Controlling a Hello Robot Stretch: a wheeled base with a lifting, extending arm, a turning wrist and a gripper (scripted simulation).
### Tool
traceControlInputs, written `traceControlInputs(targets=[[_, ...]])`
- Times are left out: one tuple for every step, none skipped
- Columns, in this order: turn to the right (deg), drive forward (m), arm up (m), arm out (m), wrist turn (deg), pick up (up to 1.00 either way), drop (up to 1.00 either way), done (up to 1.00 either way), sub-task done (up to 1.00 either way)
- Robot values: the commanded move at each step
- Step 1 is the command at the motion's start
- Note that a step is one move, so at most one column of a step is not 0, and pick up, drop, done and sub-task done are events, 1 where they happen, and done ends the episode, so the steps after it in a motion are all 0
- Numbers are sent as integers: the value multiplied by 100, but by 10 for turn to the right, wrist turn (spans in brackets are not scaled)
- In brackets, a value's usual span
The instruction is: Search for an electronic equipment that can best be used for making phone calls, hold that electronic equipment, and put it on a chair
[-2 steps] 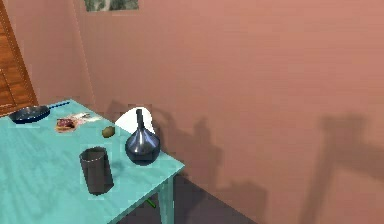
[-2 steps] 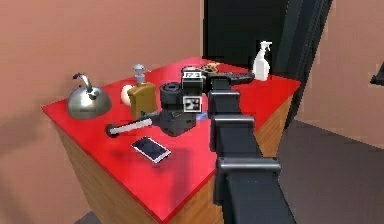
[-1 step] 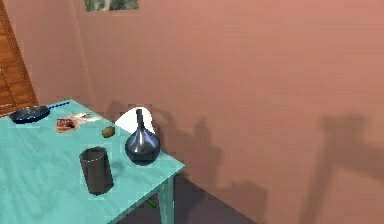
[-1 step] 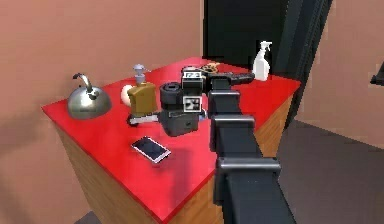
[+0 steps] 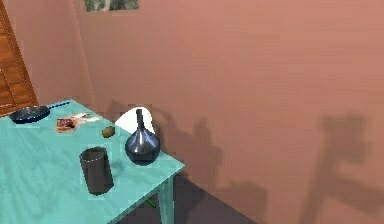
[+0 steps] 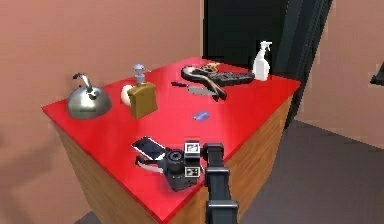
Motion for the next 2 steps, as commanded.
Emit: traceControlInputs(targets=[[0, 0, 0, 0, 0, 100, 0, 0, 0], [0, 0, 10, 0, 0, 0, 0, 0, 0]])
